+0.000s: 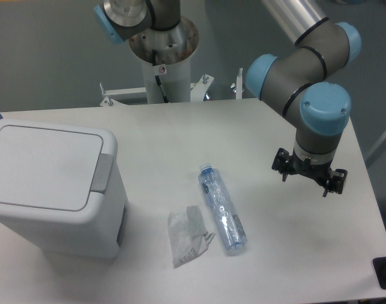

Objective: Open the trash can
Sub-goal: 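Move the open gripper toward the white trash can's lid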

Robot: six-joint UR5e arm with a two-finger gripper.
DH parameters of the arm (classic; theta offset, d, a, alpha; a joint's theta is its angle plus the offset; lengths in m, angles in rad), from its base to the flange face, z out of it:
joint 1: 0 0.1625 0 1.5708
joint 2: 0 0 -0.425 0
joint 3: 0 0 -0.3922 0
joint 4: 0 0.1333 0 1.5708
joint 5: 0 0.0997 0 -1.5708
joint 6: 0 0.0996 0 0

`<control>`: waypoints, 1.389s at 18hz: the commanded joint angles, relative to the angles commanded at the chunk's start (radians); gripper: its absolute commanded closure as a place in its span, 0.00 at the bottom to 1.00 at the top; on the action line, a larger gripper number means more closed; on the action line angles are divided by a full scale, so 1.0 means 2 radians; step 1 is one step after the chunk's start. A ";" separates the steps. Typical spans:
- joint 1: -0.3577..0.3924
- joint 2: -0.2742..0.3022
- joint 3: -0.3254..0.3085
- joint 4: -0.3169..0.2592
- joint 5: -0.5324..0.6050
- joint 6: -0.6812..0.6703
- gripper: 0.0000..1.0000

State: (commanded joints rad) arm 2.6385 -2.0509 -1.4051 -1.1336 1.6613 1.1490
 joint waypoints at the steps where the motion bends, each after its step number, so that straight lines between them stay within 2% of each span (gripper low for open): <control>1: -0.001 0.000 0.000 0.000 -0.001 -0.002 0.00; 4: -0.006 0.001 -0.001 -0.001 -0.005 -0.008 0.00; 8: -0.013 0.002 0.000 0.000 -0.013 -0.051 0.00; 14: -0.016 -0.003 0.015 0.002 -0.032 -0.098 0.00; 18: -0.028 0.005 0.020 0.001 -0.034 -0.106 0.00; 25: -0.070 0.023 0.022 -0.002 -0.038 -0.177 0.00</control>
State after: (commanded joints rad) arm 2.4989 -2.0049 -1.3606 -1.1382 1.5846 0.7947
